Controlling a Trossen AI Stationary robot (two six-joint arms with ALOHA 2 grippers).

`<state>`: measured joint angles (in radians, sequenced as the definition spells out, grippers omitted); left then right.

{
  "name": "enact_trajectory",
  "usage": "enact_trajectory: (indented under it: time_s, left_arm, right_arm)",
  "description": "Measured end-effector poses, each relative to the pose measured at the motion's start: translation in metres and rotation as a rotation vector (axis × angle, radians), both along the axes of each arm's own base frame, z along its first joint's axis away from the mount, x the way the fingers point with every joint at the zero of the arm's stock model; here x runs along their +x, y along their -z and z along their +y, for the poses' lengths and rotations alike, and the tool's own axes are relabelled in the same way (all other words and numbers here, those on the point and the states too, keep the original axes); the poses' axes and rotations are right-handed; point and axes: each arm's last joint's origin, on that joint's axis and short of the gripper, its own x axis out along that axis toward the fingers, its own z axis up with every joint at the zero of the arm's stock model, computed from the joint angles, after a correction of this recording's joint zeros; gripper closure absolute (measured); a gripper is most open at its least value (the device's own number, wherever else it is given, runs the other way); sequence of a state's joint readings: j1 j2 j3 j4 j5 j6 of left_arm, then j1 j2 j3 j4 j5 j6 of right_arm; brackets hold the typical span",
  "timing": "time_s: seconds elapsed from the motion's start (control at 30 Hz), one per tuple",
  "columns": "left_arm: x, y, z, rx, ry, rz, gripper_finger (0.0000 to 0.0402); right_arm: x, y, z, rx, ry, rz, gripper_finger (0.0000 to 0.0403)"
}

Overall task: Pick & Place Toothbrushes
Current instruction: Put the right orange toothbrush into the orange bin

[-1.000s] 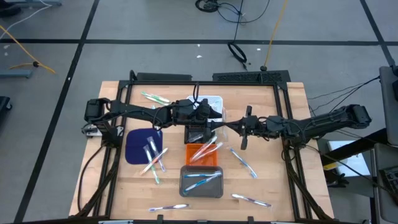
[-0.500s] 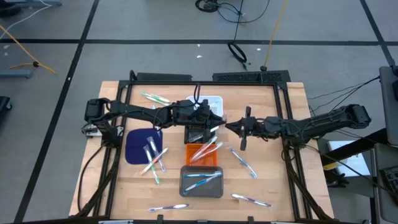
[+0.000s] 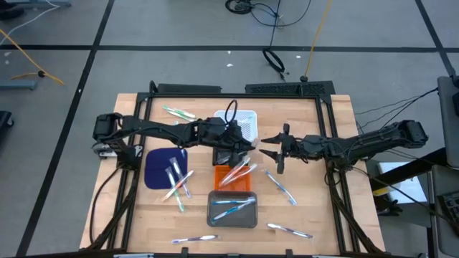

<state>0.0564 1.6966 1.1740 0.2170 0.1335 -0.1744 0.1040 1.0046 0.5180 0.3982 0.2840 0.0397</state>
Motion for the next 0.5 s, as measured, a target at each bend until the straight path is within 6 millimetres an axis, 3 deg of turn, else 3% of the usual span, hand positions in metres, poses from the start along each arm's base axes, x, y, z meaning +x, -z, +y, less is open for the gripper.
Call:
enact_trajectory:
  time_s: [0.5]
  left_arm:
    - [-0.016,0.013,-0.041,-0.092,0.063,0.252,0.0394]
  right_arm:
    - [-0.001,0.003,0.0,-0.003,0.001,0.035,0.0239]
